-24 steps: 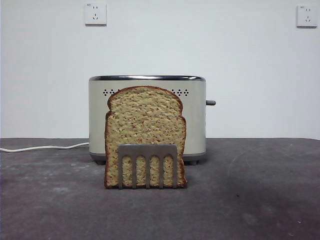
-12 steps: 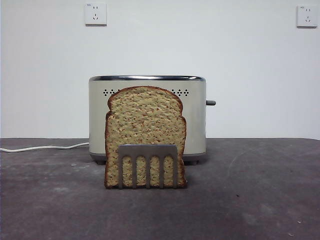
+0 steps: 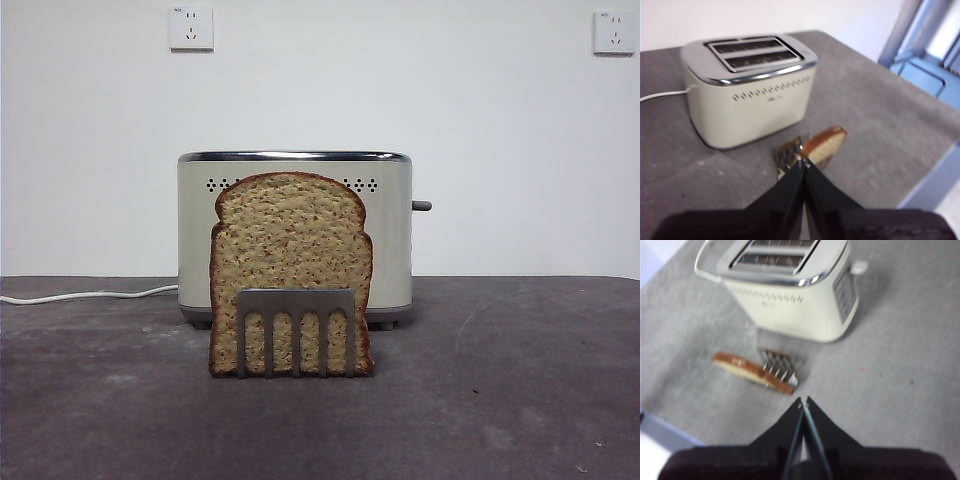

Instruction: Pick up a slice of bread from the rack,put the bread on the toaster,press the button

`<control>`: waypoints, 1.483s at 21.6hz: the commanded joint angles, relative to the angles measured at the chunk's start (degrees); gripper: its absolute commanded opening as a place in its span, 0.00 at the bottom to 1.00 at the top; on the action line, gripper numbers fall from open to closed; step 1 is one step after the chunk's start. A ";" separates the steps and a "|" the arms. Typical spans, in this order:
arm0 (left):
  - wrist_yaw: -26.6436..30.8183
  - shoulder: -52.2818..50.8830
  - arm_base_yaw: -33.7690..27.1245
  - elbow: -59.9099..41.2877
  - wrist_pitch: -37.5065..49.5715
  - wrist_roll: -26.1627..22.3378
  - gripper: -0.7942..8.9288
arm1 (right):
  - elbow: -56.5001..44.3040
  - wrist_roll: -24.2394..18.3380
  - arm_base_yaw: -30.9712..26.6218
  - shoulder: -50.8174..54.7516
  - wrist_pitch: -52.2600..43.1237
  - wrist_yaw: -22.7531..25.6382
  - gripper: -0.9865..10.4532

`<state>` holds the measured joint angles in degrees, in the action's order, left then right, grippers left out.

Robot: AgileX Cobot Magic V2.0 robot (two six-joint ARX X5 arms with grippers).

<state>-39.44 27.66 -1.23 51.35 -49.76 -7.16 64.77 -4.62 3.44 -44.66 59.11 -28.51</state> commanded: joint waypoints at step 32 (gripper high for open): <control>26.16 42.03 37.70 23.58 0.33 -28.46 0.76 | 0.42 -2.95 1.25 -4.52 2.29 -0.09 0.08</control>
<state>-13.45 69.36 36.21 75.09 -49.39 -33.26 65.14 -7.11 4.54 -49.21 61.56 -28.51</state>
